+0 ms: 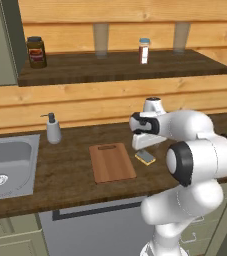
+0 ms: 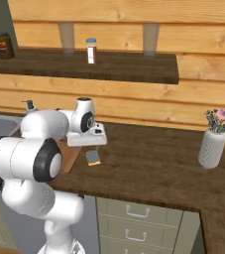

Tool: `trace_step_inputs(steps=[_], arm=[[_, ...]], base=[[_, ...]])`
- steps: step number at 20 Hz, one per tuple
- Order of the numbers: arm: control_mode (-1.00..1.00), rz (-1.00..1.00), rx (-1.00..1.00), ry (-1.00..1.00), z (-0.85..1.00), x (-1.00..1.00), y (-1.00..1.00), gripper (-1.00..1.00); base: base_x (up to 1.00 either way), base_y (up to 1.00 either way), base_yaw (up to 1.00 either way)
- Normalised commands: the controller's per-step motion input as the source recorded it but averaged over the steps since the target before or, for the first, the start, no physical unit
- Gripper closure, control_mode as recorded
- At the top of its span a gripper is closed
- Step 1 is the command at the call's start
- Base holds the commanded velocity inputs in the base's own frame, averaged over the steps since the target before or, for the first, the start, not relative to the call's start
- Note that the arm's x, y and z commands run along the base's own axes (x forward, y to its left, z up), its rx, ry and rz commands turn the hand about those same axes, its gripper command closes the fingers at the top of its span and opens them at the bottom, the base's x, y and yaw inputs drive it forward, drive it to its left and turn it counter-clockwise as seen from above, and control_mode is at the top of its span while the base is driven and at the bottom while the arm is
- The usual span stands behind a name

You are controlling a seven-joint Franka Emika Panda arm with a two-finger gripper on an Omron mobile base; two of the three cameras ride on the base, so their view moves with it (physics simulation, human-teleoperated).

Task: Pick up the sponge from the counter and clean the cutting board by briefly scrubbing or pressing down on the cutting board. Once finished, release the sponge.

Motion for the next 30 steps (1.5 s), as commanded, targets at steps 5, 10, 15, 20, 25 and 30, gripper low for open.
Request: trace_step_inputs(steps=[5, 10, 15, 20, 25, 30], arm=[[-1.00, 0.04, 0.02, 0.01, -0.44, 0.31, -0.06, -1.00], [-1.00, 0.03, 0.03, 0.01, -0.18, 0.34, -0.06, -1.00], [-1.00, 0.01, 0.00, 0.05, -0.27, 0.16, 0.00, -1.00], [-1.00, 0.04, 0.01, 0.07, -0.31, 0.01, 0.00, -1.00], [-1.00, 0.09, 0.07, 0.05, -0.19, -0.08, -0.01, -1.00], [-1.00, 0.05, 0.09, 0.00, -0.17, 0.00, -0.09, -1.00]], base=[[0.00, 0.00, 0.00], [0.00, 0.00, 0.00], [0.00, 0.00, 0.00], [0.00, 0.00, 0.00], [0.00, 0.00, 0.00], [0.00, 0.00, 0.00]])
